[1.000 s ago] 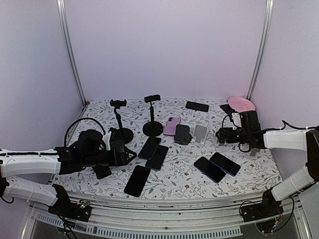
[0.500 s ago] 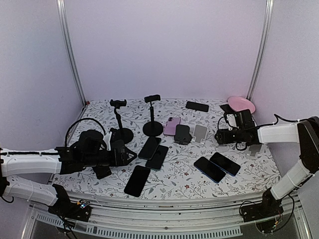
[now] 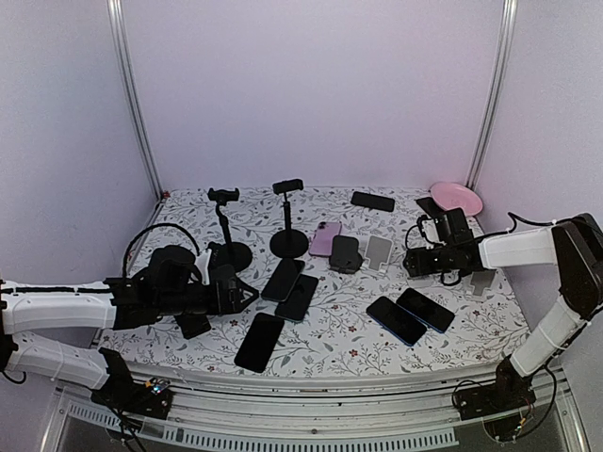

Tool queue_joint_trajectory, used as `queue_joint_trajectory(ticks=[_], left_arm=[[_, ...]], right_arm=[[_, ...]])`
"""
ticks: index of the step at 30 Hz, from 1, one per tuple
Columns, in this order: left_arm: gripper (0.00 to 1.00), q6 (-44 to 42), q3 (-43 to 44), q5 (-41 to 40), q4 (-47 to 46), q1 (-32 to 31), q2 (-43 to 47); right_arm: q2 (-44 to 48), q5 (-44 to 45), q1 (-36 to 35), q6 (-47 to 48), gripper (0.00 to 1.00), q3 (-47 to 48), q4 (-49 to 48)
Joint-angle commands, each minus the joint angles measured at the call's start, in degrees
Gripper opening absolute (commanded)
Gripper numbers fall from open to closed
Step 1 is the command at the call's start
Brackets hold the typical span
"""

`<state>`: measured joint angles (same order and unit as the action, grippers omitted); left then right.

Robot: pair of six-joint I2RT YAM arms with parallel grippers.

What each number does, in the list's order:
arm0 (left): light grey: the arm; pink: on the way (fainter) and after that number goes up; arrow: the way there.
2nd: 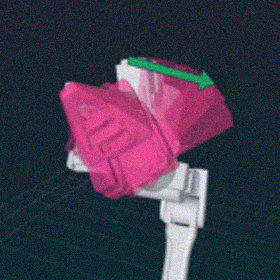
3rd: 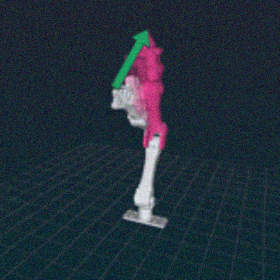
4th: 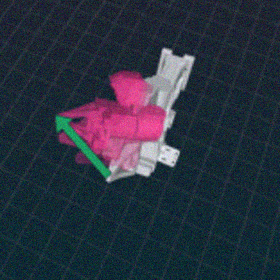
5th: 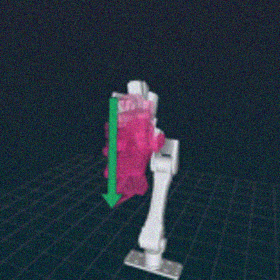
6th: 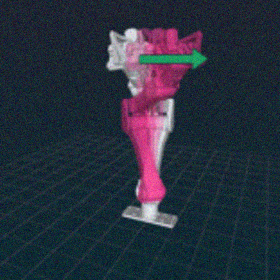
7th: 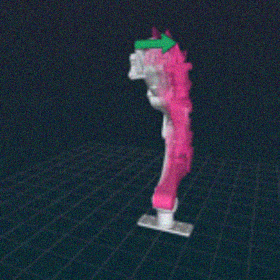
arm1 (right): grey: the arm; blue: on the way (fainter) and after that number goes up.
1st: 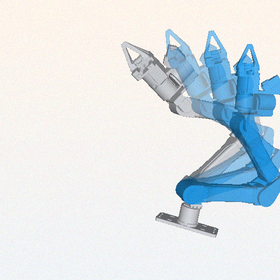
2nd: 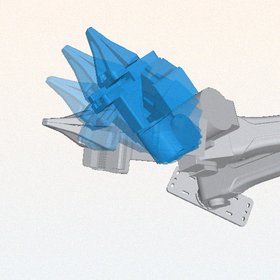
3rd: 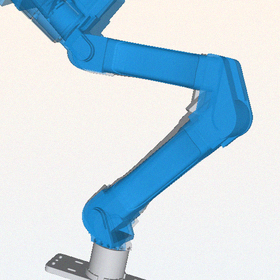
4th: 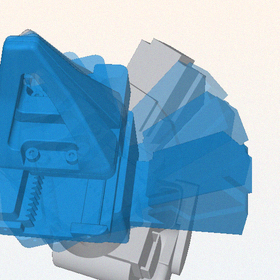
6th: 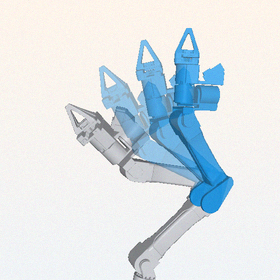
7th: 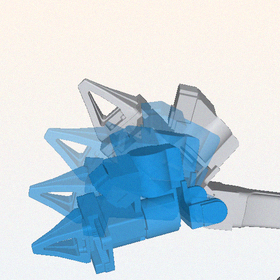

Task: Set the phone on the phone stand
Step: Adjust the phone at the center of the board.

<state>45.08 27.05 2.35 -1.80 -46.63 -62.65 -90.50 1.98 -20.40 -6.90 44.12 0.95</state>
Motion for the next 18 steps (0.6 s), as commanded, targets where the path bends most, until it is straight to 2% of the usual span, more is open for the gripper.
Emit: queue_joint_trajectory(ticks=[1, 6, 9, 12, 14, 18], left_arm=[[0.97, 0.0, 0.7, 0.2, -0.6, -0.7, 0.3], [0.96, -0.1, 0.6, 0.1, -0.6, -0.7, 0.7], [0.97, -0.1, 0.6, 0.0, -0.5, -0.8, 0.8], [0.97, -0.1, 0.5, 0.0, -0.4, -0.8, 0.8], [0.97, -0.1, 0.6, 0.1, -0.4, -0.8, 0.8], [0.97, 0.0, 0.7, 0.1, 0.0, -0.8, 1.2]], right_arm=[[-2.6, 1.0, -0.7, -1.4, 0.81, 2.4, 3.1], [-3.1, 1.8, -0.7, -1.8, 0.80, 3.1, 3.1], [-2.9, 2.4, -0.7, -2.1, 0.74, 3.2, 3.2], [-3.0, 3.1, -0.8, -2.7, 0.62, 3.4, 4.1], [-3.2, 3.2, -0.9, -3.4, 0.48, 3.9, 5.6], [-3.7, 3.4, -1.3, -5.6, 0.31, 4.3, 10.4]])
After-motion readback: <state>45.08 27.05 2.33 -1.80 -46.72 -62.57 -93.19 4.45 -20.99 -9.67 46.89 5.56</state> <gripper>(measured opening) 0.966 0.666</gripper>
